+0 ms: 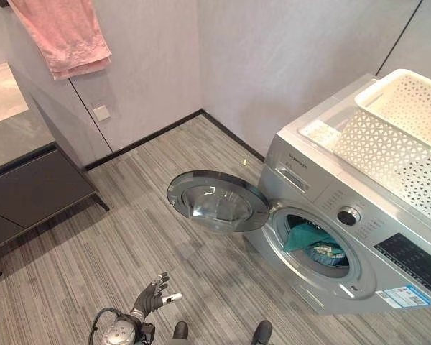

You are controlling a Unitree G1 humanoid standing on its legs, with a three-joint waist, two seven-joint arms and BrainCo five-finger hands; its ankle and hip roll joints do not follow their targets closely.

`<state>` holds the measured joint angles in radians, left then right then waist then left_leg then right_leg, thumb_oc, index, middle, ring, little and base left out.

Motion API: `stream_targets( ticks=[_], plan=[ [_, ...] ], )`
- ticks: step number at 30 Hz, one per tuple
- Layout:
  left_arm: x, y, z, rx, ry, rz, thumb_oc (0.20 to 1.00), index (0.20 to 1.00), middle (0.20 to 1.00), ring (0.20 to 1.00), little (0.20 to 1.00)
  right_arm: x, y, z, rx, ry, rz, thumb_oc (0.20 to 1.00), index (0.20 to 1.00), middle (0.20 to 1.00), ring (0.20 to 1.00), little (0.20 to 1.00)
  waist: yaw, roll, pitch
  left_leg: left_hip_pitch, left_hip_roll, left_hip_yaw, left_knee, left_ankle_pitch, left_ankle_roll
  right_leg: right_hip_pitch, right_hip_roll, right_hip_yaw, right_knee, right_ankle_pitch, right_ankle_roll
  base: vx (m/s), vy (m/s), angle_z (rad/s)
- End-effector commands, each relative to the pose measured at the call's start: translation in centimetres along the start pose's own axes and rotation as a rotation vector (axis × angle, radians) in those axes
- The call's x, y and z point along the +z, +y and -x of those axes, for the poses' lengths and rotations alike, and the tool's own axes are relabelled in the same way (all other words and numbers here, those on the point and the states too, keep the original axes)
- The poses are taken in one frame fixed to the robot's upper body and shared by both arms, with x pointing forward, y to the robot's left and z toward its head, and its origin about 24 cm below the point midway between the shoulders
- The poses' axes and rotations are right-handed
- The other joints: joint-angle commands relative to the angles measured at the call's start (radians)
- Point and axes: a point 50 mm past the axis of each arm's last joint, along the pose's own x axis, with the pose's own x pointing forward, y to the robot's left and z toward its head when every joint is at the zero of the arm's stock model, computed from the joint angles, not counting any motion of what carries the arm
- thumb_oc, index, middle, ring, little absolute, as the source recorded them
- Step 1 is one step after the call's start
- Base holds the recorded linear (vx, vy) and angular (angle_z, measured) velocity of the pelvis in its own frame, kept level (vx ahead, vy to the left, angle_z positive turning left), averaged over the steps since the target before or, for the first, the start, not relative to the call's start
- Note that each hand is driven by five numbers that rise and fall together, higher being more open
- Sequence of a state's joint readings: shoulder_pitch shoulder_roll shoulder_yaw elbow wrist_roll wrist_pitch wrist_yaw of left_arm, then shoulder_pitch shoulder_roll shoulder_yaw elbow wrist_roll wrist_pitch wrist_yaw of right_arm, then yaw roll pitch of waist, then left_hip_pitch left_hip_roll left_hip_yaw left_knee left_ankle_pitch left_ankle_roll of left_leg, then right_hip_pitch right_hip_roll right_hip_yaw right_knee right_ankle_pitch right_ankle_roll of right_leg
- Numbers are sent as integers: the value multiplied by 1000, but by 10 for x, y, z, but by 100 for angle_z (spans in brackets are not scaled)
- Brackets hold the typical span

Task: Grab the laundry basket,head to the washer,open it,put in the laundry and shut it.

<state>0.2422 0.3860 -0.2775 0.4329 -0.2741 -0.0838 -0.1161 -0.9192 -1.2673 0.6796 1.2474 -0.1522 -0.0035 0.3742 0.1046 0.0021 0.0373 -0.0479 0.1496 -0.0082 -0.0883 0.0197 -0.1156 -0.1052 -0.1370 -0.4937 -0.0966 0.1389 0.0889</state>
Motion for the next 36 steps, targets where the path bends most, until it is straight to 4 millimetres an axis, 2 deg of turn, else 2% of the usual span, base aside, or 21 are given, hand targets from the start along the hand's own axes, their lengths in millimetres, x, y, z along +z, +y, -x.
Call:
stream_targets(
  ticks=[1, 5, 6, 7, 9, 10, 14, 15, 16, 21, 23, 25, 27, 29, 36],
  plan=[
    [38, 2, -5, -37, -154, -54, 1000, 1000, 1000, 1000, 1000, -7, -5, 2, 14, 63, 38, 200, 200, 200, 200, 200, 30, -47, 52, -31, 39, 4, 1, 62, -57, 84, 25, 55, 10, -192, 28, 25, -24, 19],
    [39, 0, -7, -38, -154, -60, 1000, 1000, 1000, 1000, 1000, -10, -13, 5, -56, 56, -52, 200, 200, 200, 200, 200, 27, -49, 52, -32, 38, 3, 1, 54, -54, 84, 28, 58, 10, -195, 27, 5, -5, 3],
    [39, 0, -7, -34, -150, -61, 1000, 1000, 1000, 1000, 1000, -11, -21, 7, -119, 57, -123, 200, 200, 200, 200, 200, 26, -49, 47, -32, 36, 1, 1, 50, -51, 86, 27, 58, 10, -195, 28, -51, 39, 1],
    [39, 0, -8, -35, -152, -63, 1000, 1000, 1000, 1000, 1000, -12, -22, 7, -121, 58, -125, 200, 200, 200, 200, 200, 26, -50, 51, -41, 29, 3, 1, 67, -45, 78, 21, 47, 9, -178, 23, -45, 58, 1],
    [41, 0, -10, -13, -157, -57, 1000, 1000, 1000, 1000, 1000, -4, -37, 10, -265, 2, -250, 200, 200, 200, 200, 200, 24, -48, 46, -33, 23, 7, 1, 49, -37, 86, 17, 49, 10, -176, 27, -24, 27, 0],
    [41, 0, -10, -13, -157, -58, 1000, 1000, 1000, 1000, 1000, -5, -36, 10, -265, 2, -250, 200, 200, 200, 200, 200, 24, -49, 47, -33, 23, 7, 1, 49, -37, 87, 16, 49, 9, -176, 27, 0, 0, 0],
    [48, 6, -16, 48, -180, -84, 1000, 1000, 1000, 1000, 1000, 11, -63, 21, -490, -106, -361, 200, 200, 200, 200, 200, 14, -48, 39, -22, 13, 9, 1, 24, -30, 94, 8, 54, 11, -172, 34, -1, 20, 0],
    [48, 6, -16, 48, -180, -85, 1000, 1000, 1000, 1000, 1000, 10, -63, 21, -490, -105, -361, 200, 200, 200, 200, 200, 14, -49, 40, -21, 13, 8, 1, 24, -30, 94, 8, 54, 11, -172, 34, -7, 45, 0],
    [50, 9, -17, 68, -188, -93, 1000, 1000, 1000, 1000, 1000, 15, -78, 30, -594, -156, -417, 200, 200, 200, 200, 200, 9, -49, 35, -15, 9, 8, 1, 15, -26, 99, 4, 54, 12, -170, 38, -11, 50, 0],
    [50, 11, -17, 82, -196, -101, 1000, 1000, 1000, 1000, 1000, 18, -103, 49, -796, -206, -435, 200, 200, 200, 200, 200, 5, -55, 14, 12, -2, 11, 1, -12, -14, 125, -10, 58, 15, -165, 48, -9, 63, 1],
    [50, 11, -17, 86, -197, -104, 1000, 1000, 1000, 1000, 1000, 16, -106, 52, -826, -216, -461, 200, 200, 200, 200, 200, 4, -55, 10, 17, -3, 11, 1, -15, -13, 129, -13, 57, 15, -164, 50, -13, 60, 3],
    [48, 14, -17, 107, -189, -104, 1000, 1000, 1000, 1000, 1000, 16, -119, 64, -925, -244, -514, 200, 200, 200, 200, 200, 4, -61, -5, 29, -10, 9, 1, -25, -7, 140, -18, 57, 18, -163, 55, -10, 84, 3],
    [48, 15, -17, 114, -187, -103, 1000, 1000, 1000, 1000, 1000, 16, -121, 67, -950, -256, -524, 200, 200, 200, 200, 200, 3, -64, -7, 33, -11, 9, 1, -28, -5, 143, -19, 58, 19, -163, 55, -4, 44, 1],
    [46, 16, -16, 129, -185, -109, 1000, 1000, 1000, 1000, 1000, 12, -130, 78, -1040, -277, -543, 200, 200, 200, 200, 200, 2, -68, -17, 42, -16, 7, 1, -36, 1, 150, -25, 57, 24, -163, 59, -30, 72, -1],
    [44, 20, -13, 157, -186, -119, 1000, 1000, 1000, 1000, 1000, 7, -147, 100, -1167, -342, -645, 200, 200, 200, 200, 200, 3, -83, -33, 59, -28, 12, 1, -51, 16, 159, -35, 67, 23, -153, 68, -28, 58, 0]
  ],
)
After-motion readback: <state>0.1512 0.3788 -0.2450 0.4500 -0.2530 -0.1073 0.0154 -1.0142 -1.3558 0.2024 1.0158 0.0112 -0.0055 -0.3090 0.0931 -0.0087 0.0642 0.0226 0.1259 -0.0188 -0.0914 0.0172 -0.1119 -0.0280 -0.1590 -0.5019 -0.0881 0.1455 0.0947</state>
